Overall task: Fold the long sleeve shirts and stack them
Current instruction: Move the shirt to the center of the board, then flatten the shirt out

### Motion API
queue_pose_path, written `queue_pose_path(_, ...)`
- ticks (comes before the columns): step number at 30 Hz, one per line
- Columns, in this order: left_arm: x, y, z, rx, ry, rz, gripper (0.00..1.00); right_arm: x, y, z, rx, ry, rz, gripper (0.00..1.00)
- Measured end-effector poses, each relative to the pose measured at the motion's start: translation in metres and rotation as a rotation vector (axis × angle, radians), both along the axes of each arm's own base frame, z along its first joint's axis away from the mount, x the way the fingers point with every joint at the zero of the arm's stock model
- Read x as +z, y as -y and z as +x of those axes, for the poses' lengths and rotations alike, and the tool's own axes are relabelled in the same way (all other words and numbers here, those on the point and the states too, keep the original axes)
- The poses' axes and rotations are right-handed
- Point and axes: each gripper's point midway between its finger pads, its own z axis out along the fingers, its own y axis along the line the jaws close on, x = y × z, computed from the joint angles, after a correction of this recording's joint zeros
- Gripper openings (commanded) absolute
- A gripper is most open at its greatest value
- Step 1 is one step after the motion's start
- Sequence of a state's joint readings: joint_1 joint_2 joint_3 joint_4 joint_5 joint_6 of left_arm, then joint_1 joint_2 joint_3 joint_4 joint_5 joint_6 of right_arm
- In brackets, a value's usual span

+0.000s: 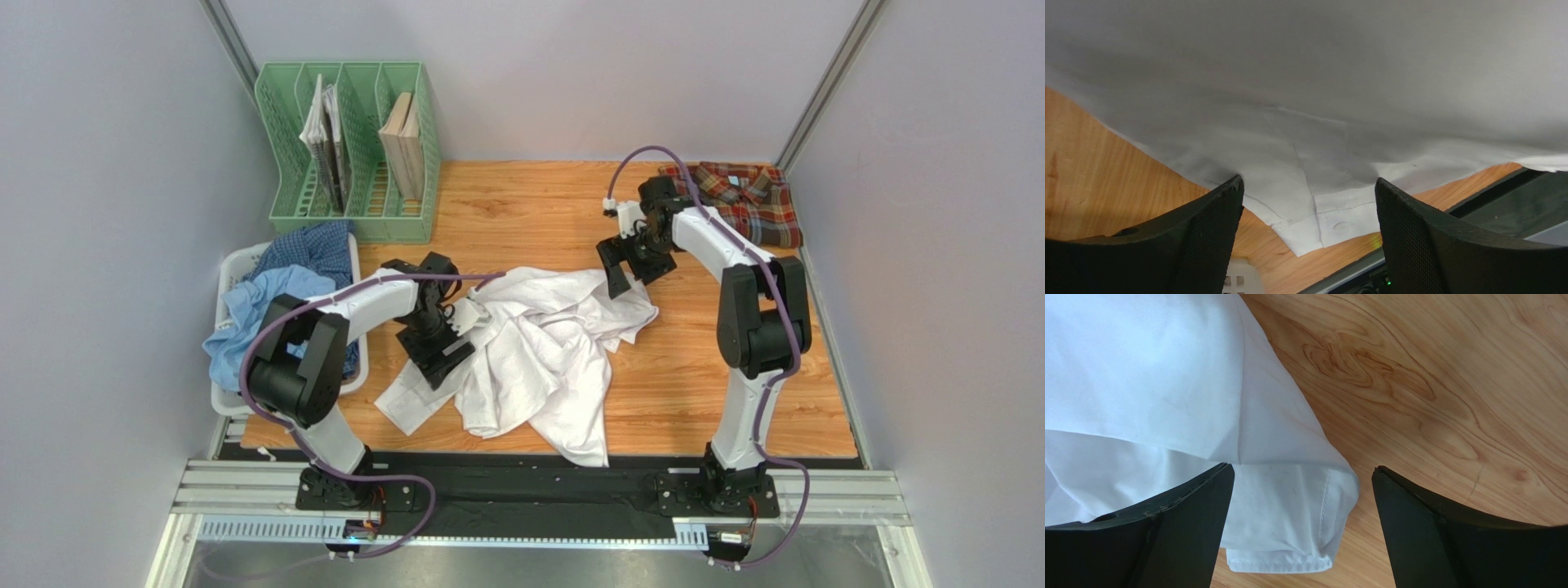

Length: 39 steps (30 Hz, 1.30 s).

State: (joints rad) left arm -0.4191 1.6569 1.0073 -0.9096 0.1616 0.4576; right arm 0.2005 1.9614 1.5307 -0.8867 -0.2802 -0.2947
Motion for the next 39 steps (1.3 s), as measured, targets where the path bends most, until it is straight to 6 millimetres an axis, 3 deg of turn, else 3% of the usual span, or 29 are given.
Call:
queue_pose_path(2, -0.008, -0.005, -0.002, 0.001, -0.015, 0.030, 0.62, -0.006, -0.003, 0.001, 0.019, 0.001, -0.014, 0.64)
queue_pose_path(3, -0.009, -0.008, -0.001, 0.003, -0.013, 0.049, 0.38, -0.008, -0.005, 0.001, 0.025, 0.002, -0.020, 0.50)
queue_pose_path(5, -0.010, -0.009, 0.002, 0.005, -0.004, 0.058, 0.12, -0.010, -0.006, 0.001, 0.038, 0.005, -0.028, 0.33)
queue_pose_path(6, -0.011, -0.010, 0.002, 0.010, -0.001, 0.064, 0.00, -0.010, -0.006, 0.002, 0.042, 0.007, -0.034, 0.14)
queue_pose_path(7, -0.012, -0.011, 0.004, 0.006, 0.006, 0.070, 0.00, -0.009, -0.005, 0.003, 0.045, 0.011, -0.040, 0.01)
queue_pose_path(10, -0.009, -0.012, 0.008, 0.018, 0.019, 0.065, 0.00, -0.005, -0.002, 0.007, 0.057, 0.033, -0.055, 0.00)
queue_pose_path(12, 0.006, -0.011, 0.013, 0.041, 0.040, 0.028, 0.00, 0.002, 0.002, 0.007, 0.063, 0.048, -0.062, 0.00)
queue_pose_path(15, 0.063, -0.001, 0.041, 0.092, 0.164, -0.103, 0.00, 0.028, 0.008, 0.003, 0.089, 0.096, -0.065, 0.00)
queue_pose_path(17, 0.137, 0.011, 0.074, 0.107, 0.361, -0.244, 0.00, 0.056, 0.012, -0.001, 0.113, 0.155, -0.065, 0.00)
queue_pose_path(19, 0.204, 0.021, 0.088, 0.091, 0.533, -0.360, 0.00, 0.083, 0.014, -0.007, 0.139, 0.217, -0.064, 0.00)
queue_pose_path(20, 0.232, 0.026, 0.089, 0.074, 0.598, -0.409, 0.07, 0.096, 0.015, -0.011, 0.148, 0.247, -0.065, 0.00)
queue_pose_path(21, 0.254, 0.031, 0.086, 0.055, 0.644, -0.448, 0.28, 0.104, 0.016, -0.014, 0.154, 0.264, -0.065, 0.00)
queue_pose_path(23, 0.276, 0.038, 0.076, 0.021, 0.676, -0.490, 0.46, 0.116, 0.018, -0.019, 0.163, 0.291, -0.069, 0.00)
queue_pose_path(24, 0.273, 0.039, 0.073, 0.003, 0.669, -0.485, 0.63, 0.118, 0.019, -0.020, 0.163, 0.295, -0.071, 0.00)
queue_pose_path(26, 0.239, 0.040, 0.066, -0.021, 0.595, -0.443, 0.67, 0.119, 0.020, -0.021, 0.162, 0.293, -0.075, 0.00)
queue_pose_path(29, 0.148, 0.030, 0.045, -0.046, 0.383, -0.294, 0.69, 0.121, 0.024, -0.025, 0.156, 0.274, -0.081, 0.00)
queue_pose_path(31, 0.081, 0.015, 0.020, -0.071, 0.214, -0.168, 0.69, 0.128, 0.024, -0.025, 0.155, 0.280, -0.080, 0.00)
queue_pose_path(33, 0.045, -0.001, -0.002, -0.096, 0.110, -0.078, 0.70, 0.134, 0.024, -0.023, 0.154, 0.291, -0.079, 0.00)
queue_pose_path(35, 0.029, -0.009, -0.012, -0.122, 0.072, -0.030, 0.70, 0.136, 0.023, -0.023, 0.154, 0.293, -0.078, 0.00)
queue_pose_path(37, 0.023, -0.010, -0.009, -0.146, 0.090, -0.009, 0.99, 0.135, 0.024, -0.025, 0.154, 0.284, -0.079, 0.00)
queue_pose_path(39, 0.017, -0.009, -0.001, -0.177, 0.118, 0.008, 0.99, 0.134, 0.025, -0.028, 0.154, 0.273, -0.080, 0.00)
